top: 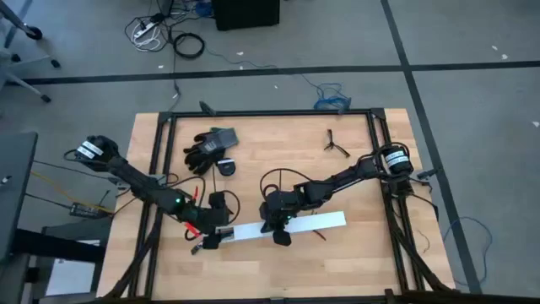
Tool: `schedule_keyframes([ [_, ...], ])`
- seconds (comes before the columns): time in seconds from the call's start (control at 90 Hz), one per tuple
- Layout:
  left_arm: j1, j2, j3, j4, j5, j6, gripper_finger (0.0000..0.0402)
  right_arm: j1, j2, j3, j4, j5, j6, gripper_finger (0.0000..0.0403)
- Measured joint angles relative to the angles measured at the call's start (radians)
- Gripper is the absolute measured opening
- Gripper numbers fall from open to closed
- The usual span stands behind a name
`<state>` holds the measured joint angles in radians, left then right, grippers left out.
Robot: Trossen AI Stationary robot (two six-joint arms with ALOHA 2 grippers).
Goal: Ziptie cables
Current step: Close the white cable duct cover
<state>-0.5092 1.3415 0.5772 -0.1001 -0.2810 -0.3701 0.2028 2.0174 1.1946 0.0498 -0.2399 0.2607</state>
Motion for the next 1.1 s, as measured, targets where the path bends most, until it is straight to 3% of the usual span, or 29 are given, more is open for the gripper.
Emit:
schedule_keyframes([
  [0.244,0.012,-0.001,0.081,-0.007,0.046,0.075,0.0360,-0.018,-0.001,0.001,-0.029,-0.001,0.011,0.0000],
  [0.411,0.001,-0.001,0.091,-0.072,0.088,0.008,0.0360,-0.020,-0.002,0.001,-0.032,0.001,0.010,0.0000],
  [0.878,-0.045,0.103,0.086,-0.077,0.063,-0.181,0.0360,-0.021,-0.002,0.001,-0.033,0.006,0.007,0.0000],
  [1.1,-0.049,0.184,0.086,-0.097,-0.016,-0.210,0.0360,-0.023,-0.002,0.001,-0.032,0.012,0.007,0.0000],
])
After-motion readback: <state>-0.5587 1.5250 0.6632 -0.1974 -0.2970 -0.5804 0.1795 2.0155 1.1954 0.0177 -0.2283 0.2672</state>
